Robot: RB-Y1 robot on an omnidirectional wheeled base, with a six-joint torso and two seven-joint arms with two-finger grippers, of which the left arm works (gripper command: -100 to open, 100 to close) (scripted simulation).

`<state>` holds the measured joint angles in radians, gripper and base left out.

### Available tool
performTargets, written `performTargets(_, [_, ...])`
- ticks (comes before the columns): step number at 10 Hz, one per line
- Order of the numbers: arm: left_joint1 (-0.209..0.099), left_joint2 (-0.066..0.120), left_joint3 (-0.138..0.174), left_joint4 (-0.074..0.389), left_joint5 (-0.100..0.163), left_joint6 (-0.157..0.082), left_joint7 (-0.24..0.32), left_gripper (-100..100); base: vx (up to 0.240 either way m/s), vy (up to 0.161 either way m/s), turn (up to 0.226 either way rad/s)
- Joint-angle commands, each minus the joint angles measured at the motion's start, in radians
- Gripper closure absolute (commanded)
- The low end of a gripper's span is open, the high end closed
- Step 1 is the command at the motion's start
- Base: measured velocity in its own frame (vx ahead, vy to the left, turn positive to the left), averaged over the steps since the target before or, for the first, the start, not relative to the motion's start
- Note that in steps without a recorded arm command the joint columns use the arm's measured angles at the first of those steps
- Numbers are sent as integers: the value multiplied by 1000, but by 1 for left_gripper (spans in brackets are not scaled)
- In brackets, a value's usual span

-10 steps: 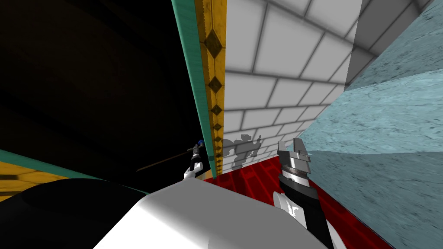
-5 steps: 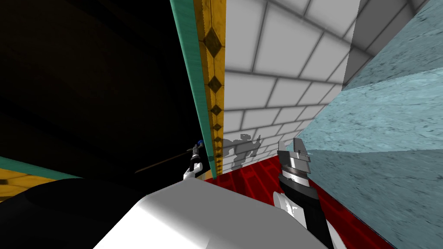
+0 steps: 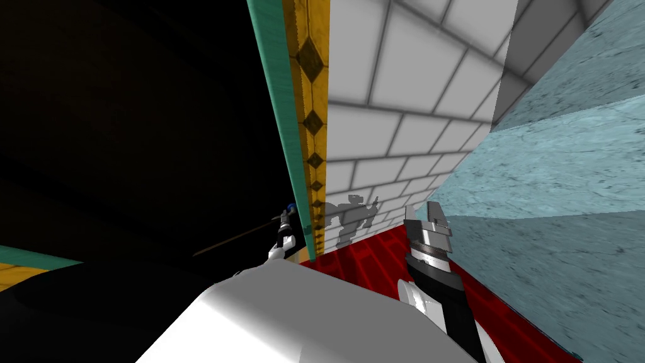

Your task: Push the door open

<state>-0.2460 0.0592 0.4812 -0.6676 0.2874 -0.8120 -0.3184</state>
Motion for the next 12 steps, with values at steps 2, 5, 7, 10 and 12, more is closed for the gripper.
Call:
performTargets(2, [29, 13, 15, -65, 3, 0, -2, 100, -1, 9, 38])
performTargets(5, [22, 15, 30, -58, 11, -12, -11, 100, -10, 35, -32])
performTargets(7, [22, 15, 30, -58, 11, -12, -11, 100, -8, 11, 23])
performTargets(10, [-1, 20, 81, -33, 36, -52, -40, 100, -3, 96, -172])
performTargets(12, [-1, 20, 81, -33, 36, -52, -40, 100, 14, 16, 13])
